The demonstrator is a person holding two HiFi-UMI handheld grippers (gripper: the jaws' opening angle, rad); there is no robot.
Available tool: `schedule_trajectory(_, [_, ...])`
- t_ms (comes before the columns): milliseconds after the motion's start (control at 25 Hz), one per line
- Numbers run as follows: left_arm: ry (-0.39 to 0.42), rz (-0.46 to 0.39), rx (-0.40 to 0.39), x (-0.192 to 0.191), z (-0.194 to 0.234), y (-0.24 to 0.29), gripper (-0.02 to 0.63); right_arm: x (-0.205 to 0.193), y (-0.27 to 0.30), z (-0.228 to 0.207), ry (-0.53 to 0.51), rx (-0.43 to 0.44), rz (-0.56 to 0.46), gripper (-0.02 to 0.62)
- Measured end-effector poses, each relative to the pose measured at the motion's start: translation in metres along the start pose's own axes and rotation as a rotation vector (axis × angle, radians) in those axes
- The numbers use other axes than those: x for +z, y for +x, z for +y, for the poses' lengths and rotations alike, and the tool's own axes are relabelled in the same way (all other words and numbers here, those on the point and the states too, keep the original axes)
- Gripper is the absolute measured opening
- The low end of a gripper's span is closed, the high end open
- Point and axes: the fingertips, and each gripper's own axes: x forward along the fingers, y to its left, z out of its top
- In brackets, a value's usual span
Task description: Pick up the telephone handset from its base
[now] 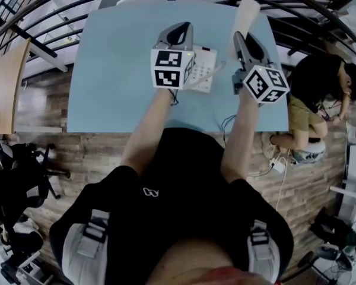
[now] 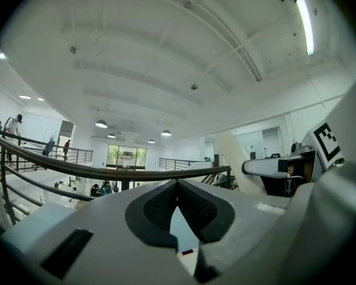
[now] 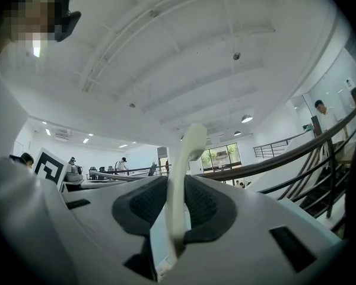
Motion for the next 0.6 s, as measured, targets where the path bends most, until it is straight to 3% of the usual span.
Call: schedule_trajectory(600, [0.001, -0.001, 0.001, 0.0008, -0.0040, 0.0072, -0.001, 0.0045, 0.0016, -0.0079, -0.022, 0.000, 0.003, 0.086])
